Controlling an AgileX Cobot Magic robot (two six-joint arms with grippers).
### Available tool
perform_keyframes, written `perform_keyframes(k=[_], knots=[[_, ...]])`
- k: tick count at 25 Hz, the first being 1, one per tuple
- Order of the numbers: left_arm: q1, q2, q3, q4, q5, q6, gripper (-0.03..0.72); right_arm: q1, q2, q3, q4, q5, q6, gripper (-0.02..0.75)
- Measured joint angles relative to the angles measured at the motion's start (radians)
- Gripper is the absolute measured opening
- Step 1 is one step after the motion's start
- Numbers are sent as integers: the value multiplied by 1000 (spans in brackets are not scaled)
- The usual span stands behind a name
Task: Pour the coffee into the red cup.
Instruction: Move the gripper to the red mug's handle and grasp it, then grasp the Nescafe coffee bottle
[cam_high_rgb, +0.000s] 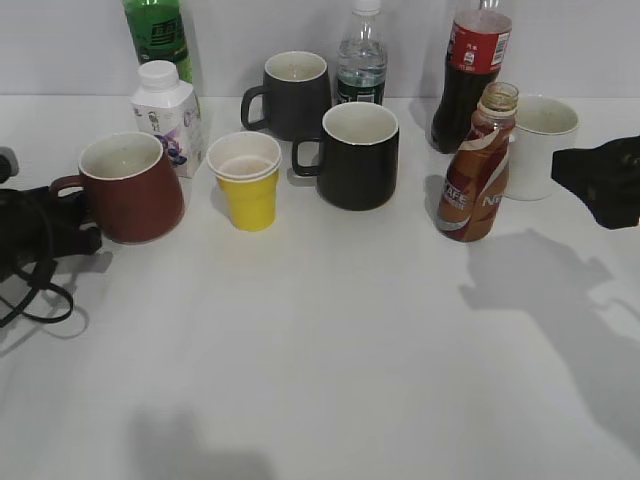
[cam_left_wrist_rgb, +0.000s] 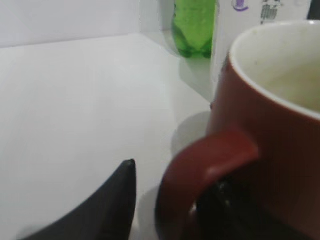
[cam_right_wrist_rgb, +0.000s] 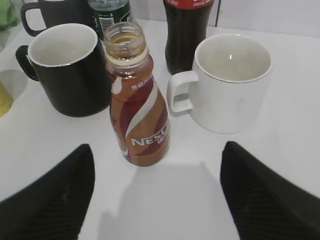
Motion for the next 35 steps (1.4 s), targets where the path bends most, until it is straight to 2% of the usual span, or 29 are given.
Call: perform_keyframes(k=[6, 11, 14, 18, 29, 35], knots=[[0, 61, -51, -11, -39, -3, 296, 0, 0, 0, 0, 0, 0, 586], [0, 112, -100, -3, -73, -3, 198, 10, 0, 0, 0, 0, 0, 586], [0, 124, -112, -11, -79, -4, 97, 67, 4, 0, -8, -3, -1, 585], [0, 120, -110, -11, -78, -4, 90, 126, 67, 0, -42, -87, -5, 564], [0, -131, 87, -5, 11, 7, 76, 129, 430, 0, -52, -453, 34, 587], [0, -298, 130, 10, 46, 8, 76, 130, 566, -11, -145, -603, 130, 588]])
